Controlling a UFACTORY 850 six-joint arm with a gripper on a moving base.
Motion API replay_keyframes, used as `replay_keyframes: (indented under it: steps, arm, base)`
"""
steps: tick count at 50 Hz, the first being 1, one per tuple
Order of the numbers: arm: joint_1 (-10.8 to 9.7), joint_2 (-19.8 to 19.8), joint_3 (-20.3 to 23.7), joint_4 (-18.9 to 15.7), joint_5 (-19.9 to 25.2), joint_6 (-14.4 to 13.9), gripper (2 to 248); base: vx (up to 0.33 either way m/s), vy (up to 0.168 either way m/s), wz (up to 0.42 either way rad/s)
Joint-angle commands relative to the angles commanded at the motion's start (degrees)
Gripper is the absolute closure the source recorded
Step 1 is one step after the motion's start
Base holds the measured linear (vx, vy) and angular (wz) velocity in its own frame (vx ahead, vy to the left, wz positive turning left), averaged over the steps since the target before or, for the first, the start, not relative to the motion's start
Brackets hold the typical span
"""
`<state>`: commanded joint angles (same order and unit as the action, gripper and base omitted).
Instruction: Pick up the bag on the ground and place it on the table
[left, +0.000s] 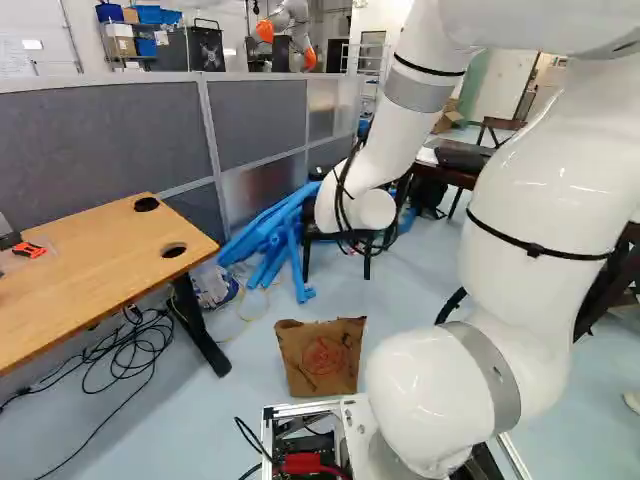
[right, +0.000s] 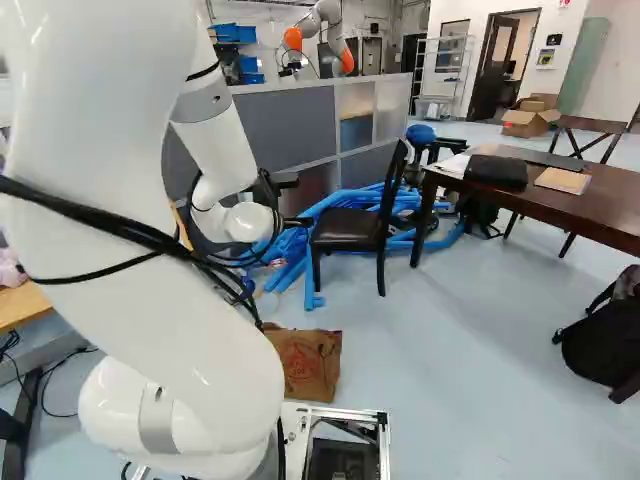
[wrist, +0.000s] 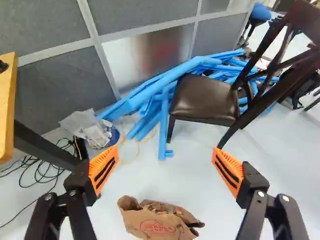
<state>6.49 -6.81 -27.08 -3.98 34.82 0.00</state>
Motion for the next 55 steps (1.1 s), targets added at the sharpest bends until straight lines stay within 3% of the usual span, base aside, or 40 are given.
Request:
replay_keyframes:
  steps: [18, 55]
  arm:
    - [2.53, -5.47, -4.63, -1.46, -4.84, 0.0, 3]
    - [8.79, -16.54, -11.92, -3.47, -10.08, 0.0, 3]
  base:
    - [0.0, 0.0, 0.0]
    - [0.0, 0.0, 0.0]
